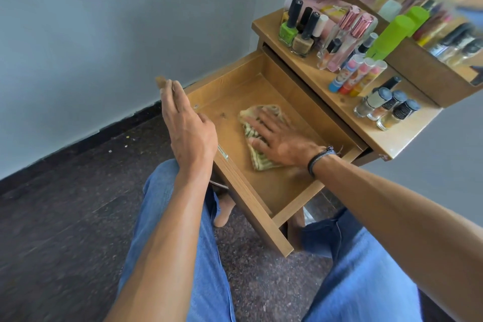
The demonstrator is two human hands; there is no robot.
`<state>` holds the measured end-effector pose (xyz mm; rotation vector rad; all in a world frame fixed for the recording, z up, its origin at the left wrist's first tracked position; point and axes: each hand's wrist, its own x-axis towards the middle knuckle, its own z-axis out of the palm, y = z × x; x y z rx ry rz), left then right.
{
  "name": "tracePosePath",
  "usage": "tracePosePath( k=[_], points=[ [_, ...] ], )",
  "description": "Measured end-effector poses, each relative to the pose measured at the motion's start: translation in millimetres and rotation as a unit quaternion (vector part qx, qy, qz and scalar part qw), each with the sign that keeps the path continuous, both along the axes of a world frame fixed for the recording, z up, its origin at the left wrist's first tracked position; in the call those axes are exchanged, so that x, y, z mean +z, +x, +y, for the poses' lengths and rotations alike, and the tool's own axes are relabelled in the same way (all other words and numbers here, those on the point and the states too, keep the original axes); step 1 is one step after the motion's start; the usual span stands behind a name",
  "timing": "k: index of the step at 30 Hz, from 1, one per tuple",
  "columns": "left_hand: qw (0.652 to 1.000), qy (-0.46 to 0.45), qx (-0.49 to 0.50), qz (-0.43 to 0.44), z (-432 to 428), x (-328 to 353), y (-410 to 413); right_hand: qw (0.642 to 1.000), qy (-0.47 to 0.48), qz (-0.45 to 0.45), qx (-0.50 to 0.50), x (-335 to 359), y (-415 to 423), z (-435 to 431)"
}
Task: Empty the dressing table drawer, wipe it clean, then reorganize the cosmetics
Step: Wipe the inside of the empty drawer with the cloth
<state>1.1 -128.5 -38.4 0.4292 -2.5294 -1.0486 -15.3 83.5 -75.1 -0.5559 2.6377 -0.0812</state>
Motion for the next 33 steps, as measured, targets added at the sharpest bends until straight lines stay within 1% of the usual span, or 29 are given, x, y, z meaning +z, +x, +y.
tracePosePath(
  k=[2,4,5,9,13,15,18,21,23,26,28,31,33],
  points=[
    [1.0,0.0,0.0,0.005,0.3,-0.4,-1.0,0.997,-0.011,-0.004,-0.083,-2.1,-9.3,5.9],
    [1.0,-0.003,0.004,0.006,-0.2,-2.0,-1.9,0.994,-0.02,-0.007,-0.103,-4.0,-11.2,-2.3],
    [1.0,-0.004,0.005,0.005,-0.1,-2.3,-2.4,0.996,-0.019,-0.006,-0.088,-3.3,-7.7,-10.7],
    [1.0,-0.008,0.005,-0.002,0.1,1.5,-1.0,0.999,0.0,0.027,0.045,-8.5,26.0,-44.8],
    [1.0,-0.011,0.001,-0.004,-1.6,0.9,0.3,0.995,-0.002,0.013,0.101,-0.9,19.9,-29.1],
    [1.0,-0.004,-0.001,-0.004,-2.0,-0.8,-0.8,0.998,0.025,-0.006,0.061,8.3,1.6,-9.2],
    [1.0,0.0,-0.002,0.006,-1.0,-1.6,-2.1,0.996,0.045,-0.053,-0.051,15.2,-17.9,13.9],
    [1.0,0.003,0.003,0.011,-1.4,-2.7,-2.7,0.987,0.048,-0.09,-0.121,14.3,-13.4,9.2],
    [1.0,0.004,0.004,0.013,-0.7,-2.8,-2.4,0.985,0.052,-0.092,-0.136,15.7,6.3,-5.1],
    [1.0,0.005,0.0,0.019,0.0,-2.2,-2.0,0.992,0.075,-0.083,-0.057,17.7,47.6,-31.1],
    [1.0,0.004,-0.003,0.015,0.2,-1.6,-1.8,0.992,0.084,-0.094,-0.016,21.2,66.9,-42.2],
    [1.0,0.002,-0.011,0.01,-0.2,0.8,-0.8,0.987,0.098,-0.125,0.003,27.0,61.8,-39.4],
    [1.0,0.006,-0.017,0.007,-0.7,1.2,-1.5,0.984,0.104,-0.142,-0.019,25.1,47.5,-26.8]
  ],
)
